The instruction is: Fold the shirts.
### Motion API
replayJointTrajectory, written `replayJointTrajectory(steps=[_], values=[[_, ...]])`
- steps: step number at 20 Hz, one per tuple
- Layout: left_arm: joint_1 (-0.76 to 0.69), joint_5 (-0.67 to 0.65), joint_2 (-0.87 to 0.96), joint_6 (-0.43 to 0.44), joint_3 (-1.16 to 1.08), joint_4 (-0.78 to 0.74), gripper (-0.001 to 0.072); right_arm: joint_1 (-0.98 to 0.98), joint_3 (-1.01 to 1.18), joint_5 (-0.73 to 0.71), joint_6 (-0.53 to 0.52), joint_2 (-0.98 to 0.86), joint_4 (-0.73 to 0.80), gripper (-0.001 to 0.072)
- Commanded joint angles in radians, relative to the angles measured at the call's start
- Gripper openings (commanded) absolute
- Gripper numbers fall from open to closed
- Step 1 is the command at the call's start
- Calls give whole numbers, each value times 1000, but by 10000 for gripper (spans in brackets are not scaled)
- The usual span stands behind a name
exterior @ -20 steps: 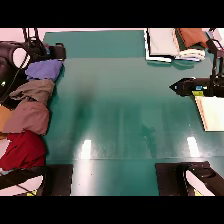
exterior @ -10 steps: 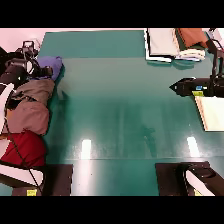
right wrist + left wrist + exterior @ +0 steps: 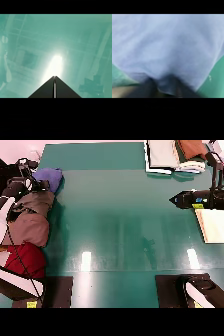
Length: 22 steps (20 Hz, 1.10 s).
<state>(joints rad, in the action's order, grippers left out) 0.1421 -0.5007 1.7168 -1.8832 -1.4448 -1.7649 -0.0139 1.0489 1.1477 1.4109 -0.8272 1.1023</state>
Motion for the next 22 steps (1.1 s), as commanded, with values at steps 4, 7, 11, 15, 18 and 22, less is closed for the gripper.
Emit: replayJointTrajectory(steps=[4, 7, 11, 15, 18, 22], values=[[3, -113, -91, 36, -163, 45, 21, -1, 58, -43, 0, 0, -3, 16], [-40, -79, -296, 146, -253, 44, 20, -1, 175, -101, 0, 0, -1, 16], [-203, -79, -583, 245, -308, 46, 20, -1, 338, -153, -7, -1, 1, 16], [-463, -194, -701, 270, -308, 54, 20, -1, 470, -150, -6, 0, 42, 16], [-675, -340, -655, 305, -307, 137, 21, -1, 534, -146, -6, -1, 51, 17], [-892, -373, -488, 417, -308, 306, 54, -1, 553, -123, -6, 0, 49, 16]])
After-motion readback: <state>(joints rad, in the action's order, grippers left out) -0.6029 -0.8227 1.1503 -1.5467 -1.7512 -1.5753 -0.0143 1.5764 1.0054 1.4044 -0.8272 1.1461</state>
